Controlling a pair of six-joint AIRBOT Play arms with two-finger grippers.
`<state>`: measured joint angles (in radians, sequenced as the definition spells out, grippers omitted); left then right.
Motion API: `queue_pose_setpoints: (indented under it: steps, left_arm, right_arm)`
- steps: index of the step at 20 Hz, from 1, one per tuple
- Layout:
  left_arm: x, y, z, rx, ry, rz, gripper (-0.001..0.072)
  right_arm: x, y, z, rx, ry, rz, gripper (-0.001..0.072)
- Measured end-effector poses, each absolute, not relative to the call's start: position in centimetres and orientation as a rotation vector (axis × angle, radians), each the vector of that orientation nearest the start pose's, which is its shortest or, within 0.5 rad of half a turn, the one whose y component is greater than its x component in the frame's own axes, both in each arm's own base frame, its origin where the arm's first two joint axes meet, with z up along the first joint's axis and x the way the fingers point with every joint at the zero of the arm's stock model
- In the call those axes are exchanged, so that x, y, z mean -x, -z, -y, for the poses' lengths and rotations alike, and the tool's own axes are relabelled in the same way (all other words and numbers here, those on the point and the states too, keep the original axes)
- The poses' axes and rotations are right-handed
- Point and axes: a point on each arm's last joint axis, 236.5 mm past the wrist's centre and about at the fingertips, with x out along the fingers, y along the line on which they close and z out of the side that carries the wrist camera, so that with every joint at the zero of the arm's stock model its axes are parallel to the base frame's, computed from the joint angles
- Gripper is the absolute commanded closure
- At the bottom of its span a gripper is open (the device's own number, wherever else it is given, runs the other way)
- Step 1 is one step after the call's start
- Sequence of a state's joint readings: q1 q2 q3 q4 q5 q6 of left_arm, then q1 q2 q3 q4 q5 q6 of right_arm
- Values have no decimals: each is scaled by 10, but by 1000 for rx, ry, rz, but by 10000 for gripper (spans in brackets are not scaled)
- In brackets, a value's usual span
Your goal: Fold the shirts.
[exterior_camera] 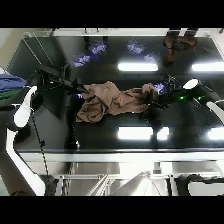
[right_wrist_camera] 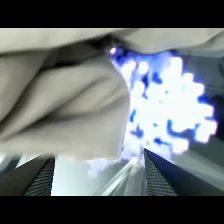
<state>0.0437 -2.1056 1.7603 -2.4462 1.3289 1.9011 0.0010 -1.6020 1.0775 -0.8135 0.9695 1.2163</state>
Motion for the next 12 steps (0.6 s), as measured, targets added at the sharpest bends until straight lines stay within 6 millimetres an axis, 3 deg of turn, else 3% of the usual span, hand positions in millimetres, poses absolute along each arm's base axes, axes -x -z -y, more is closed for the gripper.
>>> queue_pose_setpoints:
  steps: [1,2,5,8,9,11,12]
  left_arm:
    - [-501,89,155,634,668,-1403,686]
    - [-503,85,155,638,673,-1400,686]
    - [-504,75,157,630,697,-1400,687]
    - [-500,36,161,602,760,-1373,687]
    - [-497,15,162,585,787,-1353,687]
    - [-478,-43,163,521,865,-1293,687]
    - [-462,-83,166,488,919,-1241,687]
  right_arm:
    - [-406,92,-137,-534,-421,-1340,459]
    - [-407,95,-140,-559,-428,-1341,679]
    - [-410,94,-161,-639,-516,-1322,686]
    - [-407,60,-178,-698,-651,-1269,686]
    - [-404,42,-180,-705,-697,-1247,686]
    - [-386,-24,-182,-682,-836,-1166,686]
    - [-375,-63,-181,-652,-890,-1098,685]
